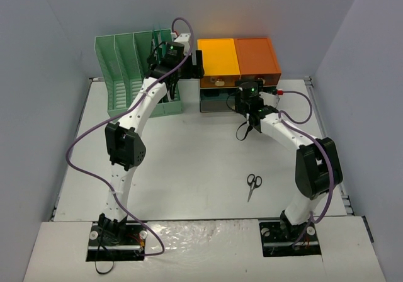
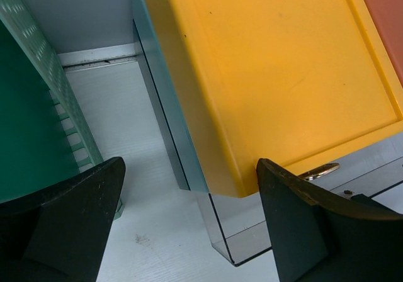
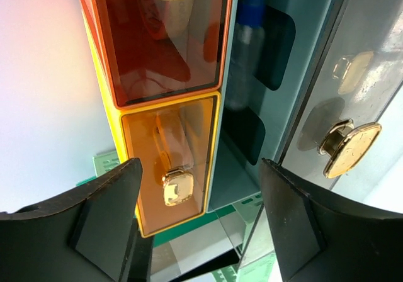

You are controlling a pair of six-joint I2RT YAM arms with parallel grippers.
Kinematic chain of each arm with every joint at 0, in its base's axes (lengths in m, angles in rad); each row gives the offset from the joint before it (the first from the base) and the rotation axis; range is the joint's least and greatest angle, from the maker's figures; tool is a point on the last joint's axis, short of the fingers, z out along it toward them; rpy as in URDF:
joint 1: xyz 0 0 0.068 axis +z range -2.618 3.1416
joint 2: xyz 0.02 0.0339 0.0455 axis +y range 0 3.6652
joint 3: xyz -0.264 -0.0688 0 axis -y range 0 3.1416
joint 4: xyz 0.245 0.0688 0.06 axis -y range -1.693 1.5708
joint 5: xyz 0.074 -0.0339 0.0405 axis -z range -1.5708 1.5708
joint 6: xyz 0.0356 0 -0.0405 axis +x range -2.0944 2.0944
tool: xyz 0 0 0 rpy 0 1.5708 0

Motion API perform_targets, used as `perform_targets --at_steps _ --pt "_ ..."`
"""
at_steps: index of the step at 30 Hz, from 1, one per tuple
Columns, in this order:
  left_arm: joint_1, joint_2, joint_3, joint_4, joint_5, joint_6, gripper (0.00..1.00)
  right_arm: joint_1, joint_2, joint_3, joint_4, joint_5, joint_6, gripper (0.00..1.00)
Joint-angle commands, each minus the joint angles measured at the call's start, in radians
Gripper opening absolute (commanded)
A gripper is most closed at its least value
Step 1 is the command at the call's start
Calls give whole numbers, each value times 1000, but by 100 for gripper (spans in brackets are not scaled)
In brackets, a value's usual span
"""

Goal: Organize the desk

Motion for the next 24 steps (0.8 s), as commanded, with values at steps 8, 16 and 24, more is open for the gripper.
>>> perform_targets --at_steps 8,16,24 --pt "5 -50 27 -144 -23 56 82 49 -251 -17 -155 18 -132 48" --pt "4 -47 25 -147 -26 58 82 26 -207 -54 -297 -28 -316 8" --pt "4 -53 16 -147 -29 63 82 -18 -114 -106 -285 6 -376 0"
